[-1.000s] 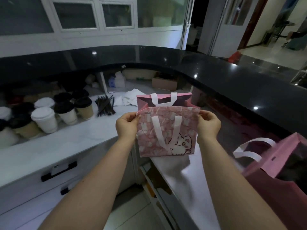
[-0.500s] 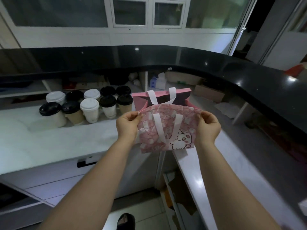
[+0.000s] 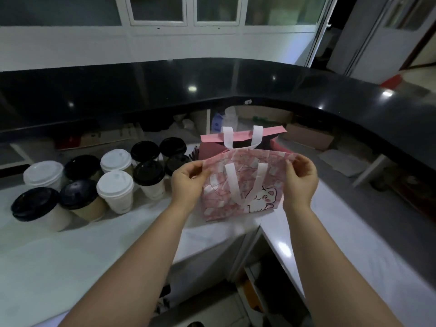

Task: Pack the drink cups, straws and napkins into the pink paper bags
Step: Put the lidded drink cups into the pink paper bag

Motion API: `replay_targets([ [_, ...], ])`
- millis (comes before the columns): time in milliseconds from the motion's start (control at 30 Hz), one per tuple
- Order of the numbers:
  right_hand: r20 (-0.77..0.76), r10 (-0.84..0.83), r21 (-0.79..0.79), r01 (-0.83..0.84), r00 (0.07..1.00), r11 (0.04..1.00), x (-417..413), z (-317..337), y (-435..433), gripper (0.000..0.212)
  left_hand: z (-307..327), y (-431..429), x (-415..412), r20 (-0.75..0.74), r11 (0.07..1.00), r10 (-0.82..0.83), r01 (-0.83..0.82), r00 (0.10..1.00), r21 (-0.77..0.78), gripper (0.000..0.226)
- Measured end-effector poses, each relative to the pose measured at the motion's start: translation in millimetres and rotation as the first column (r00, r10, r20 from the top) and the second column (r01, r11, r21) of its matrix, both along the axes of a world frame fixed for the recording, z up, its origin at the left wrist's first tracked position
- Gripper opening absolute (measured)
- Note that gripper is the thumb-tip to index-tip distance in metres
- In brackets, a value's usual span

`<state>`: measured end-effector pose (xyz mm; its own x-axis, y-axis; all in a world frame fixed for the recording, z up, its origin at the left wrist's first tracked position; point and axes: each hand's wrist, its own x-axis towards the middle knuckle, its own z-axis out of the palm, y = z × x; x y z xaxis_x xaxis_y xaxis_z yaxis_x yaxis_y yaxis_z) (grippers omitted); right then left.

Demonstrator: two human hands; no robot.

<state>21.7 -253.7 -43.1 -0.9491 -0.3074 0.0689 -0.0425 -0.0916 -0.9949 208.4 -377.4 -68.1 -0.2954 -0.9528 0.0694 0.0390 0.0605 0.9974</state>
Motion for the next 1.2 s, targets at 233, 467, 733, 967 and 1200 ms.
replay_targets([
  [233, -0.592, 0.2, 0.313, -0.007, 0.781, 0.95, 13.2, 39.4, -22.0, 0.028, 26.7, -14.6, 14.3, 0.098, 0.941, -0.046, 0.076, 0.994, -0.331, 0.03],
  [467, -0.596, 0.638, 0.568, -0.306, 0.488, 0.764, 75.1, 98.2, -75.1, 0.033, 51.4, -61.8, 65.1, 0.387, 0.8, 0.246, 0.04, 0.889, -0.599, 0.026],
  [733, -0.408, 0.901, 0.827, -0.357, 0.151, 0.434, 176.8, 69.9, -153.6, 0.046, 24.5, -80.8, 165.8, 0.684, 0.813, 0.476, 0.02, 0.552, -0.582, 0.041],
  [967, -0.17, 0.979, 0.976, -0.121, 0.11, 0.183, 211.2, -5.1, -191.9, 0.073, 0.7, -81.7, 217.2, 0.838, 0.898, 0.41, 0.002, 0.359, -0.44, 0.052],
  [1200, -0.228, 0.953, 0.973, 0.084, 0.198, 0.215, 221.8, -50.0, -204.8, 0.076, -12.9, -86.3, 217.2, 0.861, 0.899, 0.395, 0.058, 0.321, -0.434, 0.056],
])
